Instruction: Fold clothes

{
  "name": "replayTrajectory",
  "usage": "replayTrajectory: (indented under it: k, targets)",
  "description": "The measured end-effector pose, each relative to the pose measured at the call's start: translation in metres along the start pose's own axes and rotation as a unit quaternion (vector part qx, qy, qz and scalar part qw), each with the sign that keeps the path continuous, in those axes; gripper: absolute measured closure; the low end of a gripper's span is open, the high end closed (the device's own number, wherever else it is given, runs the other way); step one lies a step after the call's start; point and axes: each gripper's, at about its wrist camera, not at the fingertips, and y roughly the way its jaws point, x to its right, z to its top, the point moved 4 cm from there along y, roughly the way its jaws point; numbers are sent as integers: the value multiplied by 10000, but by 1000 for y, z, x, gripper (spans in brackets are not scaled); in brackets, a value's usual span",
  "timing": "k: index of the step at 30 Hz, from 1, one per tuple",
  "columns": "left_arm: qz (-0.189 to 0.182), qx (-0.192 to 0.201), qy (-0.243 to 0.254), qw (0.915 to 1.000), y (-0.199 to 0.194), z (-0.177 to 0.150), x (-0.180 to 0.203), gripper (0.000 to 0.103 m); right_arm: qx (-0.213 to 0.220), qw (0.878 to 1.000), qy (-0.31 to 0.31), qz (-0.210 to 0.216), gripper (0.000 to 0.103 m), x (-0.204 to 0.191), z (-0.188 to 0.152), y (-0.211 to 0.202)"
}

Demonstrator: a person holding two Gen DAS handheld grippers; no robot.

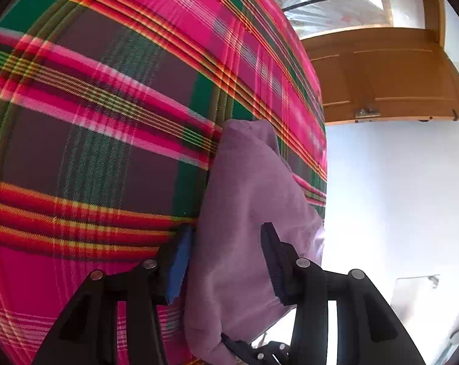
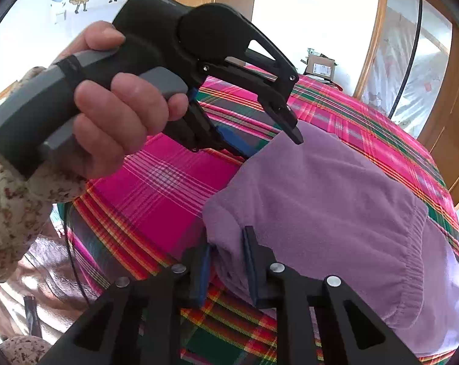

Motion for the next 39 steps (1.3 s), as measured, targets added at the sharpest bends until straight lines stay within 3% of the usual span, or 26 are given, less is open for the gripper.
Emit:
replayTrajectory:
  k: [16, 25, 29, 32, 35, 37, 39]
  targets:
    - [-37, -150, -122, 9998, 15, 14, 9, 55, 591, 9966, 505, 272, 86, 8, -8, -54]
    - [-188, -227, -311, 9991, 35, 17, 21, 56, 561, 9963, 544, 347, 86, 20, 4, -39]
    - [-324, -229, -482, 9980, 34, 20, 15, 70, 548, 9962, 561, 380, 86, 25, 9, -33]
    - [-374, -206, -591, 9973, 32, 24, 8, 73, 525, 9963, 557, 397, 86, 27, 12, -27]
    - [-274, -155, -502, 9982, 31, 24, 9, 75, 479, 9967, 523, 399, 86, 27, 14, -21]
    - [-189, -137, -340, 9991, 45, 33, 24, 85, 449, 9969, 502, 400, 86, 27, 16, -17]
    - [-147, -129, -237, 9995, 54, 39, 34, 86, 438, 9968, 521, 409, 86, 28, 17, -15]
